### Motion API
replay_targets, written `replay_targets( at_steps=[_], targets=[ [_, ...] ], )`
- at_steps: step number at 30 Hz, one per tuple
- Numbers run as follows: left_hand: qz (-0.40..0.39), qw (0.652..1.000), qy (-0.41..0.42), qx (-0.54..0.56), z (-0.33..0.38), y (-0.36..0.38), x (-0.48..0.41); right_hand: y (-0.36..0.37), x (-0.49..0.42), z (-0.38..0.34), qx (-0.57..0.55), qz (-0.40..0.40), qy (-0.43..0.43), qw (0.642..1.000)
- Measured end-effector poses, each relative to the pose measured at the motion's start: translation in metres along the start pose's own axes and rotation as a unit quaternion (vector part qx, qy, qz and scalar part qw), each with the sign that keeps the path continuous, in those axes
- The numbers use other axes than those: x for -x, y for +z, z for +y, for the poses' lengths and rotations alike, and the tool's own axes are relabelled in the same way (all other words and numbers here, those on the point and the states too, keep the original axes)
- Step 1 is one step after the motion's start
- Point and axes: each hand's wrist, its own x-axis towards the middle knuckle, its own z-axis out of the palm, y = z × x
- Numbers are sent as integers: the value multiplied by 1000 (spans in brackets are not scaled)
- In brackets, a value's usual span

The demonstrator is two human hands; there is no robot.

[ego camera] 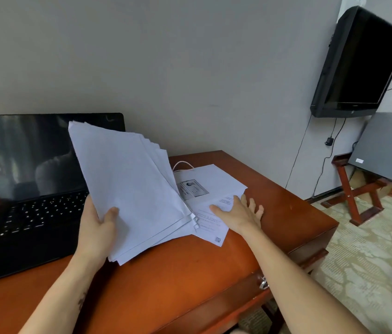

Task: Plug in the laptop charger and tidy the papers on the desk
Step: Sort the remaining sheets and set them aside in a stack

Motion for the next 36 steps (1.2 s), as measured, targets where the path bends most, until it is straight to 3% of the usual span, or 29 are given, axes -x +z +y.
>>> replay_targets(
  at_steps=[6,10,12,14,16,31,36],
  targets=[
    [9,1000,8,-2,3,-1,1,-10,-5,20,-115,-37,-35,992],
    [16,1000,13,0,3,-3,1,-12,-2,17,-116,25,-50,992],
    [18,1000,13,3,2,-5,-1,-4,-4,13,-79,48,-153,984],
    [24,1000,16,7,3,-7,-2,2,-5,6,-37,15,-267,963],
    [36,999,14,12,5,-8,-3,4,-7,2,-7,-27,-306,952],
    [63,997,36,-2,7,-4,1,12,-6,10,-29,160,-289,943],
    [66,997,34,-2,8,-2,2,11,-8,13,-23,219,-239,946]
  ],
)
